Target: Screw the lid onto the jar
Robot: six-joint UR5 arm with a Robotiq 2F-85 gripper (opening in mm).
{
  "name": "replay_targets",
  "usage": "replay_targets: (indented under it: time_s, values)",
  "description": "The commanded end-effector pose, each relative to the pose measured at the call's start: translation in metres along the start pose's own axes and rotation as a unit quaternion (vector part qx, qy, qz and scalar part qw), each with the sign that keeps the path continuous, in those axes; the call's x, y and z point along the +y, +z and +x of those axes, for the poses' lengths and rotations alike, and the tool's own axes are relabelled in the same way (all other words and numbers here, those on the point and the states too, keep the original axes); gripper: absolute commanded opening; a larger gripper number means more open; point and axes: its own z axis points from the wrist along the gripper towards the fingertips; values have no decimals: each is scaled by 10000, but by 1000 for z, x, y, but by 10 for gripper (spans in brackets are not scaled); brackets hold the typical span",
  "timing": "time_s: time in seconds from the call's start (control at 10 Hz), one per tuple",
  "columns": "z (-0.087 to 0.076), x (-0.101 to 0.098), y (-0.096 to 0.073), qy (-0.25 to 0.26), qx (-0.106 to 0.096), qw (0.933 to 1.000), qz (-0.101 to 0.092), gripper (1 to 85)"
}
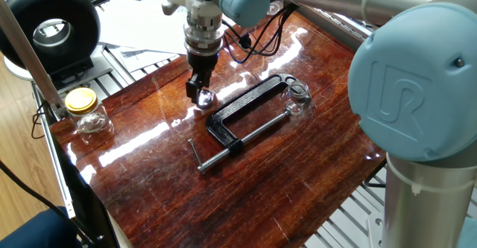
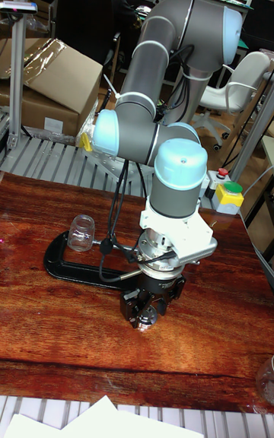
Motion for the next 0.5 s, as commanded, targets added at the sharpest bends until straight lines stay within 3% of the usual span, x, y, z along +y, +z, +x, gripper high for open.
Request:
replay_targets:
  time_s: [0.0,0.4]
  values:
    - [-2,3,-1,56,-41,9999,-76,627]
    - [0,2,4,32,-69,10000,-33,627]
